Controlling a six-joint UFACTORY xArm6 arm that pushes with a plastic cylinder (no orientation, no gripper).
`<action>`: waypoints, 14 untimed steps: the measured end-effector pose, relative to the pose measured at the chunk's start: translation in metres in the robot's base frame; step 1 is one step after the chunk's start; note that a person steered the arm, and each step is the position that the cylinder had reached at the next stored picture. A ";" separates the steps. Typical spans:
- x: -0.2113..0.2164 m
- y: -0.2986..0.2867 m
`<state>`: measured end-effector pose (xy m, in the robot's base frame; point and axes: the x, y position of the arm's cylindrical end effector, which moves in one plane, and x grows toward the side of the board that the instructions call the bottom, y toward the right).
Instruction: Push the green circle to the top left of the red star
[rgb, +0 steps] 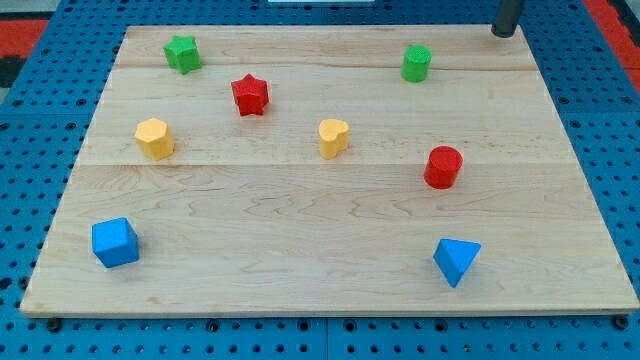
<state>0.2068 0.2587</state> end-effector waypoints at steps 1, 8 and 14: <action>0.000 0.000; 0.043 -0.214; 0.022 -0.352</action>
<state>0.2290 -0.0934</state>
